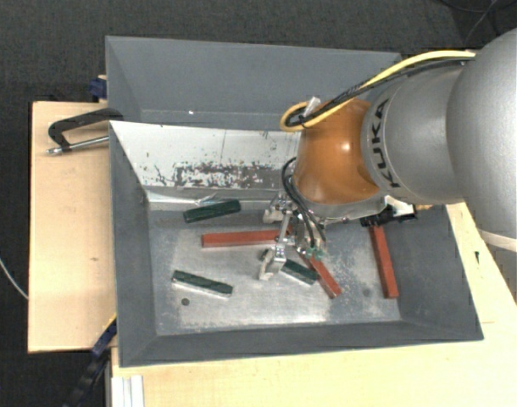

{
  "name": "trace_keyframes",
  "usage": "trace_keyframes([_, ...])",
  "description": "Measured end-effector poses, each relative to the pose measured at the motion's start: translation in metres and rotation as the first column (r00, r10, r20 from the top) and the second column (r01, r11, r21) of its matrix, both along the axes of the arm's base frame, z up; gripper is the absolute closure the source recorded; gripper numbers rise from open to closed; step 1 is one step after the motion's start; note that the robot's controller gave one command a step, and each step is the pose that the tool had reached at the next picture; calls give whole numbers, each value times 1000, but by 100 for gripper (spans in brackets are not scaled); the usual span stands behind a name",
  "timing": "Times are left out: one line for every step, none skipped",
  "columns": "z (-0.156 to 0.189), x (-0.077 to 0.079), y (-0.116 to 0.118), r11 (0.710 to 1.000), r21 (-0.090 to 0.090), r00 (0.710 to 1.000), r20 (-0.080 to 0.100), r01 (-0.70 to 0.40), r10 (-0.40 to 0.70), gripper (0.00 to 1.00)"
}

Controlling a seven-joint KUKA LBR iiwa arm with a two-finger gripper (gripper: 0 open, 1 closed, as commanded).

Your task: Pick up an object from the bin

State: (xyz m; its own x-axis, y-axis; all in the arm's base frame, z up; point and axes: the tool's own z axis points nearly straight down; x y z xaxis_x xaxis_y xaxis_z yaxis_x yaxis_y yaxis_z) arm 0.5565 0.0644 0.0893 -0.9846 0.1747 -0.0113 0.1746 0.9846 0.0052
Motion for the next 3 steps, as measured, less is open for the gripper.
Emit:
trace_keyframes([-9,5,-3,999,-2,999,-10,36,-36,0])
trace_keyframes([-14,1,16,999,-6,999,-6,51,-51,0])
trace_keyframes([-14,1,17,999,-2,999,-4,43,-43,0])
